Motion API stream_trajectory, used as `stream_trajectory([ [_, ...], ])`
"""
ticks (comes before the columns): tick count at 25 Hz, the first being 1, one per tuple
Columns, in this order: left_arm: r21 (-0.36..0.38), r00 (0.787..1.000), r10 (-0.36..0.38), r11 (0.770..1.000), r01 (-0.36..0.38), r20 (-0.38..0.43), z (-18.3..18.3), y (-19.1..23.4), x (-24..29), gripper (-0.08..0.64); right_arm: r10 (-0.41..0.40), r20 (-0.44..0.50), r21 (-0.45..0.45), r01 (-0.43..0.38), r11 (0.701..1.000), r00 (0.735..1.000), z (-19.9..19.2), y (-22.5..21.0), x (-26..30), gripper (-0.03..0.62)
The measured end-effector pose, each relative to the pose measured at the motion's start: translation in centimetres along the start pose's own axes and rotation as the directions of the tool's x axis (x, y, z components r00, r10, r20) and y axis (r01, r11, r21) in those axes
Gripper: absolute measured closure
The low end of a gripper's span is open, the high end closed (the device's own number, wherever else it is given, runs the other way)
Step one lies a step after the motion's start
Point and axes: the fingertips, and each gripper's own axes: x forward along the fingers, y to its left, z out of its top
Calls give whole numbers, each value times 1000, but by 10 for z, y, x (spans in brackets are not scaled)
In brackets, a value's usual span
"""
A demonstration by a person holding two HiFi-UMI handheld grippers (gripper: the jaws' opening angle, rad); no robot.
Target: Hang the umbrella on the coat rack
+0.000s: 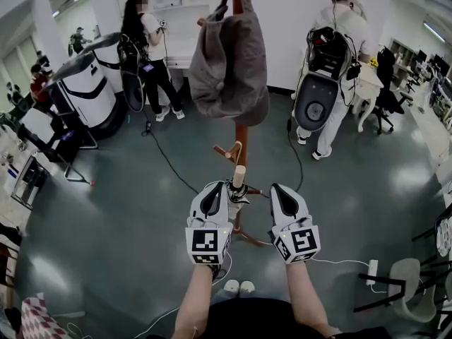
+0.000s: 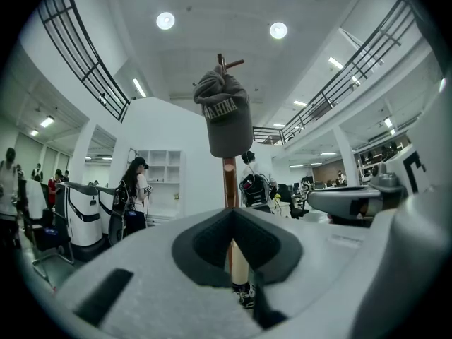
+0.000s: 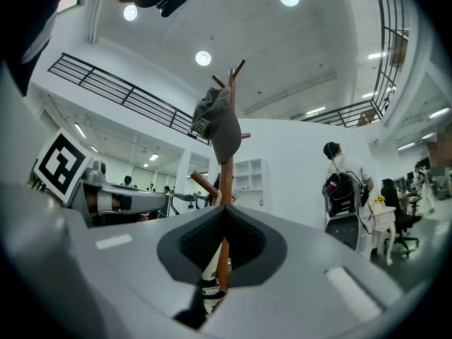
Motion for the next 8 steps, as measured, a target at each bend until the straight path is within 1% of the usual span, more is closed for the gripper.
stream_trajectory([
  [8,-9,1000,-5,1000,5,-5,-4,-3,-6,558,-13,-5,1,13,1000,1000,-2,0,-7,589],
])
